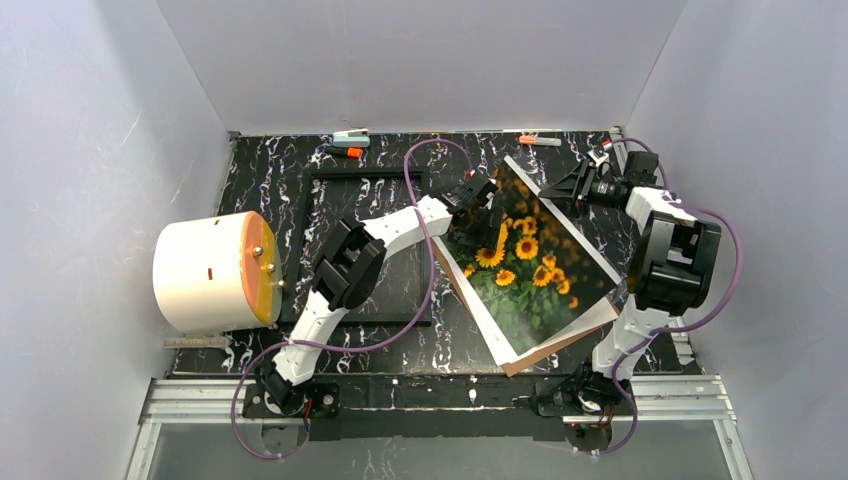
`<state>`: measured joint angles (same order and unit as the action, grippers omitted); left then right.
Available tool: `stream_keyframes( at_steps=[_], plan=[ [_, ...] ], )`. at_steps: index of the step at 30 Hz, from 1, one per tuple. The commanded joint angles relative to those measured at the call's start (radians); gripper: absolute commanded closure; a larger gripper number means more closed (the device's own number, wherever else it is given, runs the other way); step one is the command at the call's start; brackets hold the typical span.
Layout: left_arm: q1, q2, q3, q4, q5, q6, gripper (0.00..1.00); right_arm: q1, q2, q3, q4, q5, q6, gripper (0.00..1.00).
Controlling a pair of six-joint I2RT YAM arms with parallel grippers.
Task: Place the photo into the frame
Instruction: Pick up the photo frame item at the center of the board.
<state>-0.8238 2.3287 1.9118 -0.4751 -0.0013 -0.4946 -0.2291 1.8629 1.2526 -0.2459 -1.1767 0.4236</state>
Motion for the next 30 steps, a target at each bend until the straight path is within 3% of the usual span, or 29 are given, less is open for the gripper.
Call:
stream_keyframes(
  at_steps=[1, 8, 16, 22, 26, 30],
  plan=[
    [0.031, 0.083, -0.067, -0.122, -0.035, 0.004, 0.32, -0.004, -0.059, -0.061, 0.177, -0.003, 0.185, 0.44],
    [0.030, 0.083, -0.070, -0.120, -0.028, -0.002, 0.32, -0.004, -0.093, -0.166, 0.454, 0.046, 0.455, 0.57],
    [0.029, 0.083, -0.078, -0.115, -0.026, -0.002, 0.33, -0.004, -0.104, -0.184, 0.524, 0.095, 0.570, 0.51],
    [0.029, 0.075, -0.095, -0.109, -0.028, -0.002, 0.33, -0.004, -0.117, -0.236, 0.666, 0.083, 0.699, 0.41],
    [0.031, 0.068, -0.104, -0.106, -0.029, -0.002, 0.33, -0.004, -0.124, -0.222, 0.585, 0.127, 0.668, 0.55],
    [0.031, 0.063, -0.111, -0.102, -0.029, -0.002, 0.33, -0.004, -0.118, -0.192, 0.436, 0.174, 0.533, 0.67]
  ],
)
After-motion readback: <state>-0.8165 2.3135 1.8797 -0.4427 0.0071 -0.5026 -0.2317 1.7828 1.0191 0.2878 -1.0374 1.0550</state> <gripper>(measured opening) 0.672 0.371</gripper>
